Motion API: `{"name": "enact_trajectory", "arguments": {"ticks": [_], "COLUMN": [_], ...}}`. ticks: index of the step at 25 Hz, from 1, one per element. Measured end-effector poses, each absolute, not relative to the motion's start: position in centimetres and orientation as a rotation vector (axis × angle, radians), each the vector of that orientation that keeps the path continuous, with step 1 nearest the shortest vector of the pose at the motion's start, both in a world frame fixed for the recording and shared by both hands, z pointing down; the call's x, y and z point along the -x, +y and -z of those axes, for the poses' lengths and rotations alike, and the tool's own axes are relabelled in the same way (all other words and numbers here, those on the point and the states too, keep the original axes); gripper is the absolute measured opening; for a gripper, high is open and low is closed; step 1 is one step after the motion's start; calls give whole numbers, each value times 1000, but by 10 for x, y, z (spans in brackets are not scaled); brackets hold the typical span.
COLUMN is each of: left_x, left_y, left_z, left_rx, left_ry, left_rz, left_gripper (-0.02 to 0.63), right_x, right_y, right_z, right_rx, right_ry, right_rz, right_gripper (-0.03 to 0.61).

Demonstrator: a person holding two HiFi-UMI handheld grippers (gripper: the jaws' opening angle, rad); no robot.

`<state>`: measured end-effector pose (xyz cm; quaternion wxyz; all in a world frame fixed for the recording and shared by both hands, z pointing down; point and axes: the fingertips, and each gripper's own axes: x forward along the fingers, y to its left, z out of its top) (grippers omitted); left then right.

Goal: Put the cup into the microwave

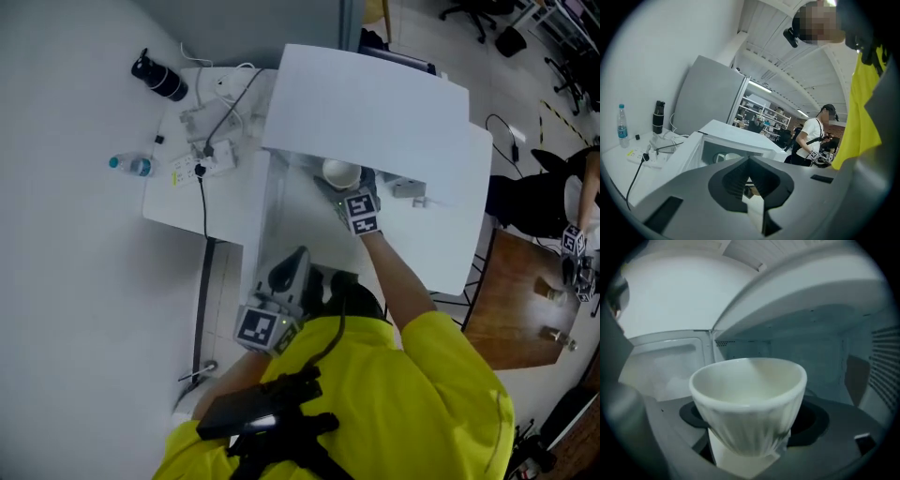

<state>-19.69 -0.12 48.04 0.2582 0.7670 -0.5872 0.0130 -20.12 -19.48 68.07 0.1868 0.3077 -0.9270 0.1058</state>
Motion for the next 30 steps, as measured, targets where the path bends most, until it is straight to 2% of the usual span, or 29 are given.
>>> {"name": "enact_trajectory", "arguments": {"ticks": [7, 15, 16, 24, 26, 30], "left_x": [217, 223, 224, 223, 222, 216], "left_y": [6, 2, 1, -1, -2, -7], "left_z": [-476, -482, -483, -481, -480, -472], "left_rx": [-2054, -2098, -2103, -2160, -2181, -2211], "left_ry": [-1569, -1499, -1492, -1452, -1453, -1455], "left_rz": [-2, -21, -27, -44, -46, -73], "left_gripper": [-3, -3, -3, -3, -3, -3], "right_x": [242, 261, 260, 187, 167, 119], "right_y": [-253, -264, -260, -173, -131, -69], "right_z": [-709, -697, -690, -671, -628, -499], "right_rx": [-878, -937, -945, -1035, -1044, -1164], "right_ry": [-2578, -2565, -2572, -2559, -2645, -2830], "right_rz": [-306, -252, -249, -442, -517, -517], "right_gripper": [486, 505, 540, 538, 475, 224]}}
